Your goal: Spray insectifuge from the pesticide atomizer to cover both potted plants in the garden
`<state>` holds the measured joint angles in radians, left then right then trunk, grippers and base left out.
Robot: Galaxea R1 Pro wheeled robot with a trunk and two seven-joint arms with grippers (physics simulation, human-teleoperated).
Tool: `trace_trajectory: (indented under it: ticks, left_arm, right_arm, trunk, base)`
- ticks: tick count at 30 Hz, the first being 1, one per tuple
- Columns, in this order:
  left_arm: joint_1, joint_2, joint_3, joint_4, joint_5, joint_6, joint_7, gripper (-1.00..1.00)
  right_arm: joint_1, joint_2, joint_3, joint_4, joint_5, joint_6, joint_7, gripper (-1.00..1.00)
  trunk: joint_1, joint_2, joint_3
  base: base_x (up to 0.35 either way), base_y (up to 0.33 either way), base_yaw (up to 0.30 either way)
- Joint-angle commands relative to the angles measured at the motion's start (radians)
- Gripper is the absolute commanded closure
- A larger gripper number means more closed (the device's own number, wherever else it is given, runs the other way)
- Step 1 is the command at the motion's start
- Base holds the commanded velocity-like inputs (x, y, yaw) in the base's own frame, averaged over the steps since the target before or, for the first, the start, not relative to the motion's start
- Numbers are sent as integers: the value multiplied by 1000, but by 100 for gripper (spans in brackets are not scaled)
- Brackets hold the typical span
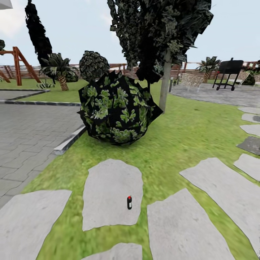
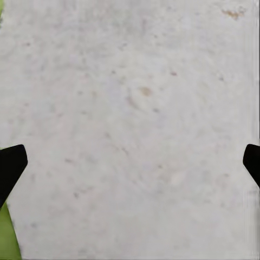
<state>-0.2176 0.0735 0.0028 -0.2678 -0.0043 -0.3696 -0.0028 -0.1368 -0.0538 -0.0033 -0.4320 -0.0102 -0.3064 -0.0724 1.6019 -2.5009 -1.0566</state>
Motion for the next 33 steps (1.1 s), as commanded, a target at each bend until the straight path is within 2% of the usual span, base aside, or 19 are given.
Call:
trace_trajectory:
  ticks: [1,5,15,21,24,26,28,30,31,33]
  left_arm:
    - [0,0,0,0,0,-3,0,-100]
    - [0,0,0,0,0,-3,0,-100]
    - [-1,-2,-5,-5,-2,3,-4,-100]
    - [-22,6,-5,-23,-3,15,-11,-100]
    - [-88,24,-7,-33,-18,30,-10,-100]
    - [-184,22,-7,-39,-61,143,-5,-100]
    - [-244,15,-5,-43,-80,221,-2,-100]
    - [-281,4,-5,-44,-84,246,-1,-100]
    - [-295,-10,-5,-45,-87,254,-1,-100]
    - [-304,-27,-6,-45,-90,254,-1,-100]
  right_arm:
    - [-1,0,0,1,-1,-3,-1,-100]
    - [-1,0,-1,1,-1,-4,-1,-100]
    - [-1,0,-1,1,-2,-3,-1,-100]
    - [-1,0,-3,-14,-2,-3,-3,-100]
    - [-4,-1,-3,-83,-1,-3,-3,-100]
    - [-30,-3,-3,-261,0,1,-3,-100]
    - [-68,-4,-4,-350,1,6,-2,-100]
    - [-117,-4,-4,-381,1,12,-2,-100]
    - [-156,-3,-5,-388,1,35,-3,-100]
    - [-198,-4,-8,-390,-1,105,0,-100]
  trunk:
    - [0,0,-1]
    - [0,0,-1]
    - [0,0,-1]
    - [0,0,-1]
    - [0,0,-1]
    - [0,0,-1]
    - [0,0,-1]
    - [0,0,-1]
    - [0,0,-1]
    - [0,0,-1]
  base:
    - [258,0,-264]
    - [196,0,-266]
    - [16,0,-266]
    - [0,0,-75]
    - [0,0,-8]
    - [0,0,-2]
    - [0,0,0]
    - [0,0,0]
    - [0,0,0]
    - [0,0,0]
